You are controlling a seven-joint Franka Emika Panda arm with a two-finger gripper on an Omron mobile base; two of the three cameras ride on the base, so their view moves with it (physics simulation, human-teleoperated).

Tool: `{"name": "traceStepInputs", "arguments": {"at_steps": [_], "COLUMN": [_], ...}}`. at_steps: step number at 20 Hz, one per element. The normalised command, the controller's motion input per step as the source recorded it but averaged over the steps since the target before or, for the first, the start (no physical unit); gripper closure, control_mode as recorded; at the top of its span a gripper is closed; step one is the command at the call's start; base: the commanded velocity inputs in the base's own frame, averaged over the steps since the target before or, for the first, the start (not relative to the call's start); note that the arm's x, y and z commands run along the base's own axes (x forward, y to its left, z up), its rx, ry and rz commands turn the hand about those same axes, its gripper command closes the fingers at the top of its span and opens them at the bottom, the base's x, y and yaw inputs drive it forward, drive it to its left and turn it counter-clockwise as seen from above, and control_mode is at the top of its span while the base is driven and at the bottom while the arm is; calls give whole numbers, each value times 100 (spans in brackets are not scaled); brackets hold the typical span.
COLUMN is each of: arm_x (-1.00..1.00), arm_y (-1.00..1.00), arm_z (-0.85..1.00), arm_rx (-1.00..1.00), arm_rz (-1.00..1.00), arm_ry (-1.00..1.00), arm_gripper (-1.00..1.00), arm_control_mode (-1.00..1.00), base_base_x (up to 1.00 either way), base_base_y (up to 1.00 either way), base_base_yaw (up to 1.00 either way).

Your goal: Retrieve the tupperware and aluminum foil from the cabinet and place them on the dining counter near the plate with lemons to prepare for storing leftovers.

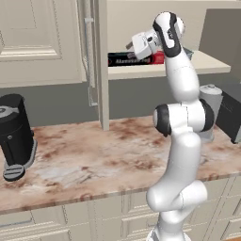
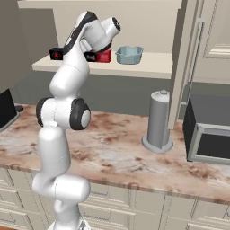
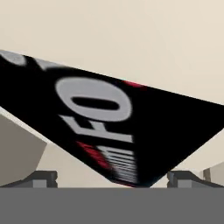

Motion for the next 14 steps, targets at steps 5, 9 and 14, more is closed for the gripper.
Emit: {"name": "traceStepInputs", "arguments": {"at_steps": [5, 9, 14], "arm_x": [2, 0, 0], "arm_y": [0, 0, 0], "arm_z": [-11, -38, -48], "arm_rx": [-9, -23, -25], "arm_rz": [6, 3, 0], "arm_ry": [0, 0, 0], "arm_gripper": [-100, -100, -100], "arm_control_mode": [-100, -100, -100], "base_base_x": [0, 0, 0], "base_base_y": [0, 0, 0], "base_base_yaw": [0, 0, 0]}}
